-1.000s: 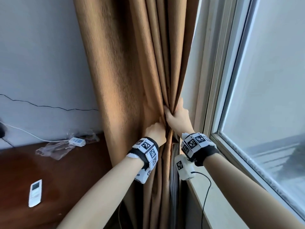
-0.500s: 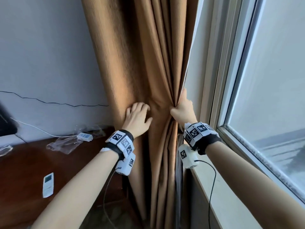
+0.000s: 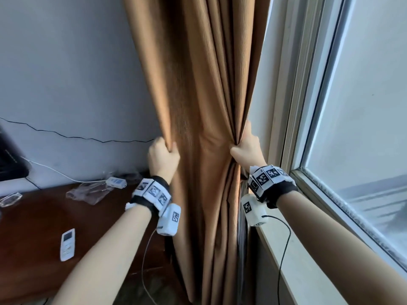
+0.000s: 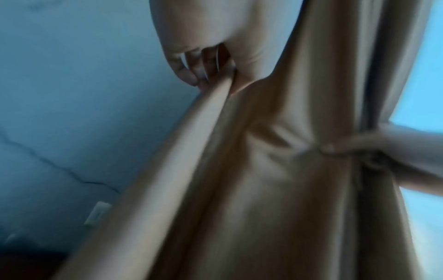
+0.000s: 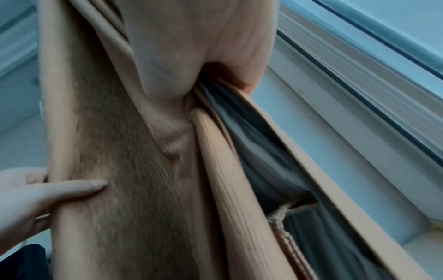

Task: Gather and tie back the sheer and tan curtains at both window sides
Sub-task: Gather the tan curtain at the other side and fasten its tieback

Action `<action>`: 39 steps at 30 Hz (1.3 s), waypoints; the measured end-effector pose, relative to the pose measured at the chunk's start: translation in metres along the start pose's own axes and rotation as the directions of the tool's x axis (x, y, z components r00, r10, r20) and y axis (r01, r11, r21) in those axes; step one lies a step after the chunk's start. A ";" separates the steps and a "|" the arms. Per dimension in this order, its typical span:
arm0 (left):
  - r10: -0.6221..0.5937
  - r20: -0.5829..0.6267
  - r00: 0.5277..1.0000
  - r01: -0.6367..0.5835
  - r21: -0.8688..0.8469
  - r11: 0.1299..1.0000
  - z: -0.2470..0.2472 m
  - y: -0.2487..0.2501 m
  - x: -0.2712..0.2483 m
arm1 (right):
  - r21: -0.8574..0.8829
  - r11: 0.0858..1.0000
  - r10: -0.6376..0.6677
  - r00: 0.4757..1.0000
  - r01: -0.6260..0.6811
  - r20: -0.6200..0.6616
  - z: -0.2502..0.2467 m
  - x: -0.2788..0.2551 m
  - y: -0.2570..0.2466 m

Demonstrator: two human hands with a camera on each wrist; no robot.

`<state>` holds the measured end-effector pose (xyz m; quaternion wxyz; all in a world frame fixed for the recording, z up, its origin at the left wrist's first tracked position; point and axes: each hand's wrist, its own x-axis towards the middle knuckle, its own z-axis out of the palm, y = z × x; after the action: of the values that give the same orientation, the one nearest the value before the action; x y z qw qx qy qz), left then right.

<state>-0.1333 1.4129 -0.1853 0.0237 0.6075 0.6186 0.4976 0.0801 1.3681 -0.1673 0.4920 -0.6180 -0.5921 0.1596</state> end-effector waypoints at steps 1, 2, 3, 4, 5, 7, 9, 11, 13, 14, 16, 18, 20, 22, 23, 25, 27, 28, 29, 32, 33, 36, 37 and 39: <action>0.116 0.035 0.993 -0.116 0.021 0.993 0.008 0.008 -0.013 | 0.000 1.000 0.001 1.000 -0.001 0.007 -0.001 0.000 0.000; 0.228 0.079 0.971 -0.230 0.027 0.973 0.015 0.017 -0.025 | 0.002 1.000 0.003 1.000 -0.003 0.010 -0.002 0.000 0.001; 0.325 0.119 0.938 -0.330 0.027 0.944 0.021 0.026 -0.037 | 0.006 1.000 0.004 1.000 -0.004 0.009 -0.003 0.001 0.001; 0.391 0.151 0.908 -0.398 0.023 0.917 0.026 0.036 -0.046 | 0.010 1.000 0.005 1.000 -0.005 0.006 -0.005 0.001 0.002; 0.433 0.173 0.884 -0.443 0.018 0.896 0.030 0.042 -0.053 | 0.015 1.000 0.003 1.000 -0.003 0.004 -0.006 0.001 0.004; 0.479 0.214 0.852 -0.486 -0.019 0.874 0.037 0.049 -0.062 | 0.018 1.000 0.002 1.000 -0.002 0.006 -0.010 0.003 0.006; 0.504 0.286 0.815 -0.513 -0.047 0.857 0.044 0.049 -0.070 | 0.016 1.000 0.011 1.000 -0.011 0.011 -0.013 0.004 0.009; 0.517 0.378 0.768 -0.538 -0.058 0.841 0.051 0.047 -0.077 | 0.026 1.000 0.017 1.000 -0.017 0.010 -0.012 0.005 0.009; 0.476 0.470 0.743 -0.504 -0.074 0.861 0.060 0.047 -0.083 | 0.044 0.999 0.016 1.000 -0.017 0.013 -0.010 0.002 0.008; 0.435 0.502 0.748 -0.461 -0.078 0.884 0.065 0.048 -0.084 | 0.054 0.998 0.015 0.999 -0.017 0.030 -0.008 0.002 0.007; 0.363 0.547 0.754 -0.383 -0.083 0.920 0.074 0.047 -0.082 | 0.093 0.995 0.029 0.996 -0.037 0.087 -0.007 0.002 0.005; 0.339 0.588 0.735 -0.351 -0.098 0.931 0.079 0.043 -0.077 | 0.188 0.977 0.064 0.984 -0.096 0.166 -0.007 0.004 0.002; 0.345 0.614 0.709 -0.335 -0.138 0.932 0.081 0.038 -0.074 | 0.204 0.970 0.096 0.977 -0.135 0.190 -0.007 0.004 0.001; 0.351 0.637 0.686 -0.312 -0.179 0.933 0.082 0.034 -0.069 | 0.115 0.989 0.085 0.993 -0.094 0.079 -0.003 0.005 0.006; 0.338 0.661 0.670 -0.284 -0.192 0.939 0.082 0.032 -0.065 | 0.061 0.995 0.076 0.997 -0.076 0.001 -0.001 0.004 0.008; 0.305 0.717 0.626 -0.231 -0.203 0.952 0.080 0.026 -0.053 | 0.001 0.999 0.053 0.993 -0.053 -0.102 0.002 0.003 0.011; 0.319 0.713 0.624 -0.244 -0.210 0.947 0.074 0.019 -0.035 | 0.013 1.000 0.026 0.995 -0.025 -0.100 0.002 0.003 0.011; 0.335 0.670 0.662 -0.255 -0.219 0.942 0.069 0.014 -0.025 | 0.023 1.000 0.017 0.996 -0.015 -0.093 0.001 0.003 0.012; 0.341 0.603 0.722 -0.253 -0.229 0.940 0.066 0.008 -0.014 | 0.021 1.000 0.015 0.996 -0.013 -0.089 -0.001 0.003 0.012; 0.188 0.427 0.884 -0.156 -0.109 0.982 0.063 -0.024 0.018 | -0.003 1.000 0.003 0.996 -0.004 -0.092 -0.005 0.000 0.013; 0.107 0.421 0.901 -0.098 -0.042 0.994 0.064 -0.036 0.027 | -0.011 1.000 0.000 0.996 -0.001 -0.084 -0.007 0.000 0.014; -0.066 0.413 0.908 0.030 0.095 0.995 0.074 -0.066 0.046 | -0.043 0.999 0.028 0.999 -0.029 -0.027 -0.017 0.000 0.014; -0.089 0.371 0.924 0.059 0.093 0.994 0.078 -0.070 0.051 | -0.055 0.997 0.045 0.999 -0.046 -0.017 -0.021 0.000 0.013; -0.117 0.329 0.937 0.101 0.068 0.993 0.086 -0.072 0.063 | -0.073 0.994 0.074 0.997 -0.076 -0.028 -0.022 -0.002 0.012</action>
<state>-0.1480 1.5292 -0.2388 0.1399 0.6478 0.6507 0.3705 0.1038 1.3593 -0.1674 0.4700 -0.6596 -0.5676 0.1481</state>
